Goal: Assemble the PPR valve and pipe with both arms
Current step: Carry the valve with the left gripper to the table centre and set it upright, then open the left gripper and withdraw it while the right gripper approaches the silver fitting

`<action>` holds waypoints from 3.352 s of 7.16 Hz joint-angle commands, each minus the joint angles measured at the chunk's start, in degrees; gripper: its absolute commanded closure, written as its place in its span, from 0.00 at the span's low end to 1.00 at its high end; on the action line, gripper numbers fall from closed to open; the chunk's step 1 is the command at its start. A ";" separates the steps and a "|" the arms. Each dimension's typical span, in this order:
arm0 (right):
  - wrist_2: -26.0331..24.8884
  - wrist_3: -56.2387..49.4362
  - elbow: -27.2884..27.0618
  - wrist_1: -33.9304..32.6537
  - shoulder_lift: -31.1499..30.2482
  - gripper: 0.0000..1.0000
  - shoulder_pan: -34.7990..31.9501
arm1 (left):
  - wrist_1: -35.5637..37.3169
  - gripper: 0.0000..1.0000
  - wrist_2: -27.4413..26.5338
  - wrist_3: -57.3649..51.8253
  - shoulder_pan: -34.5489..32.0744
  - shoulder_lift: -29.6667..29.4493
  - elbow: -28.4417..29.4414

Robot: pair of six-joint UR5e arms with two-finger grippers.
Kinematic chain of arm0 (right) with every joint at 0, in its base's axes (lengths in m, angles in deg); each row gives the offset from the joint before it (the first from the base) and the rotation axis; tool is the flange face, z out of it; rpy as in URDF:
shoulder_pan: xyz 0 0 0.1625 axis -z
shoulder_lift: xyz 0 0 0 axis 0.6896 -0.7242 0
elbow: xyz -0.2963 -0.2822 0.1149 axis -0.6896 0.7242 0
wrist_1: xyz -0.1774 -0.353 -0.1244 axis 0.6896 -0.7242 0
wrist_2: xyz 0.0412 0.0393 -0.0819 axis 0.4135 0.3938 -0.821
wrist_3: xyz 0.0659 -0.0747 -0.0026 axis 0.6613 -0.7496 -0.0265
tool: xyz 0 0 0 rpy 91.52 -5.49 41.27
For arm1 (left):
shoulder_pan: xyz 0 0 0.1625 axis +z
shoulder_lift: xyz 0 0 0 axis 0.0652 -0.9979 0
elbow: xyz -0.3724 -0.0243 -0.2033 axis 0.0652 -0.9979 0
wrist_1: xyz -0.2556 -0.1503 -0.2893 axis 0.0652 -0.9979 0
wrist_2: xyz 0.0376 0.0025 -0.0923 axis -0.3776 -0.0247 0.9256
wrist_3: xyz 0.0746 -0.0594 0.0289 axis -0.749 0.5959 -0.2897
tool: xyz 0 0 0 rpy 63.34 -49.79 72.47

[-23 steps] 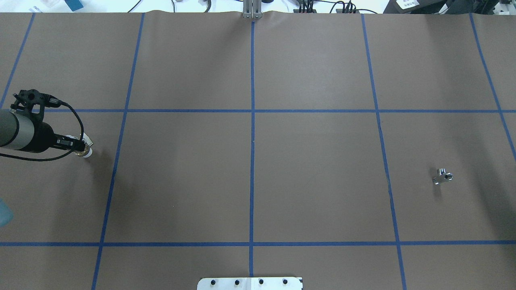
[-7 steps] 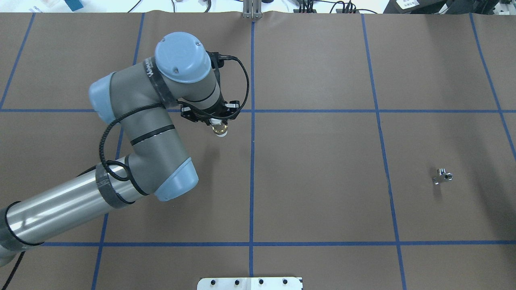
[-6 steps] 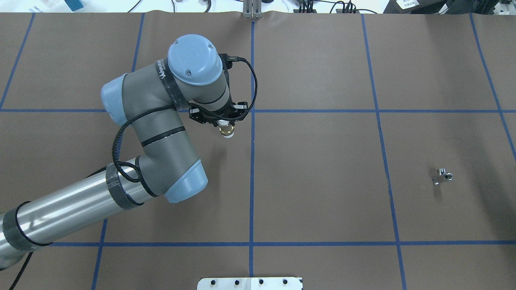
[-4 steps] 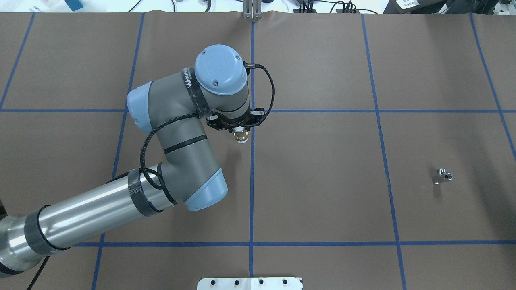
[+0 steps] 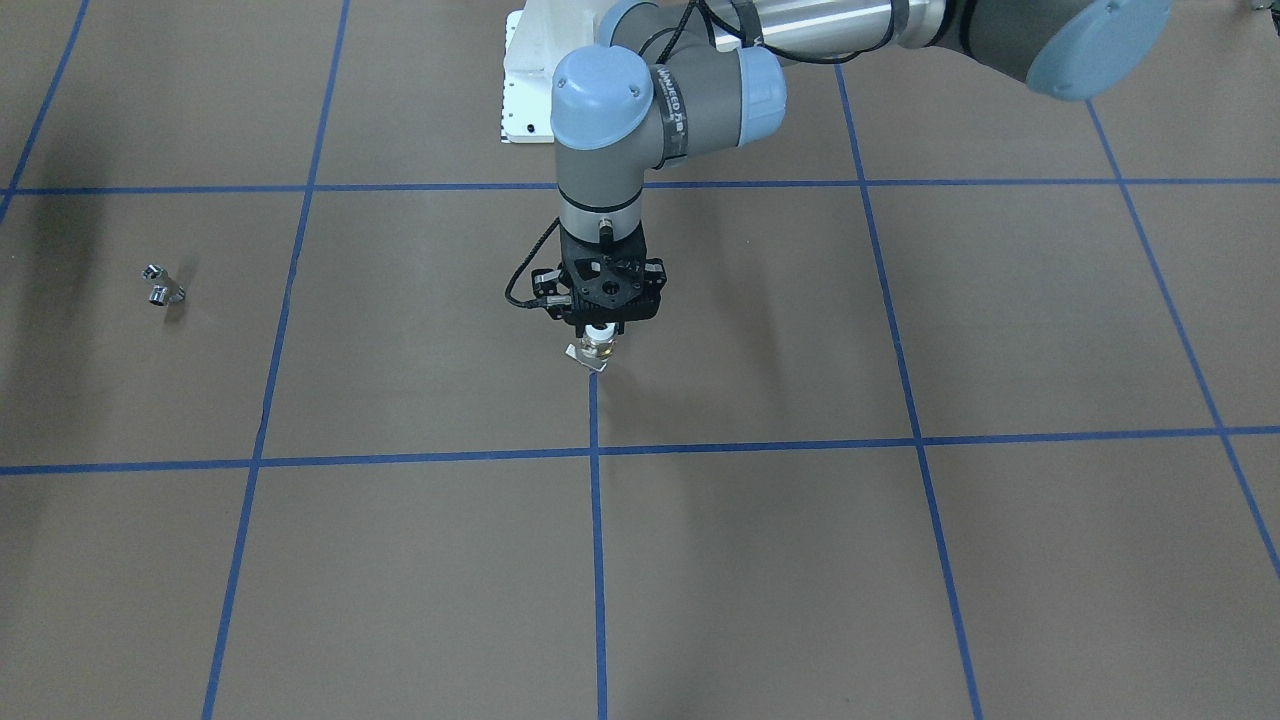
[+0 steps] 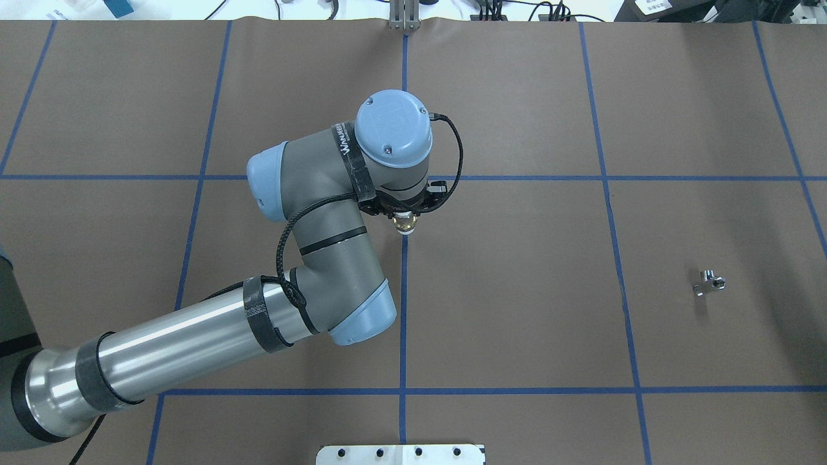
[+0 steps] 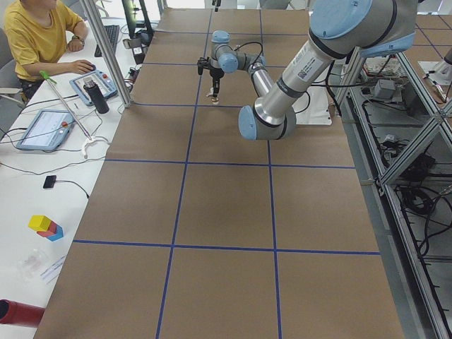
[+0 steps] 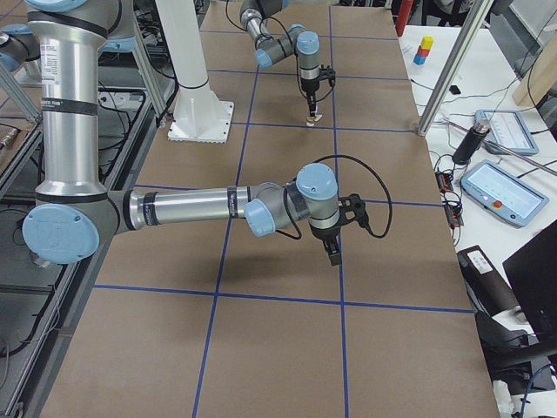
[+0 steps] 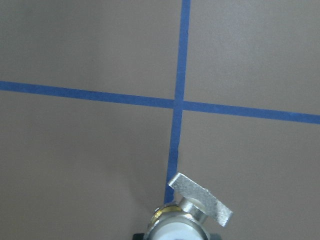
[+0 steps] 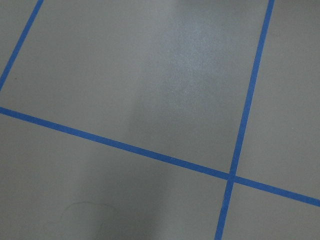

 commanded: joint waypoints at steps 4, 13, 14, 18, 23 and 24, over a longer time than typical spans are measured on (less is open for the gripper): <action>-0.02 0.00 0.05 0.00 0.05 0.01 0.00 | -1.00 0.11 -0.12 -0.25 -0.01 0.22 0.90; -0.55 21.82 -3.37 8.40 -0.30 0.00 6.39 | 14.03 0.00 7.11 -34.09 -13.49 30.04 -40.38; -2.03 22.84 -5.20 10.09 -2.39 0.00 9.37 | 13.68 0.00 13.17 -43.66 -19.46 32.10 -40.32; -16.05 40.70 -15.33 14.30 -11.90 0.01 26.04 | 8.33 0.00 13.41 -46.48 -22.59 40.27 -40.06; -29.29 50.80 -14.80 21.85 -14.79 0.02 42.18 | 4.71 0.00 13.24 -46.31 -22.59 42.76 -39.00; -29.46 50.54 -14.45 21.88 -15.50 0.09 42.36 | 4.62 0.00 13.24 -46.31 -22.59 42.76 -39.00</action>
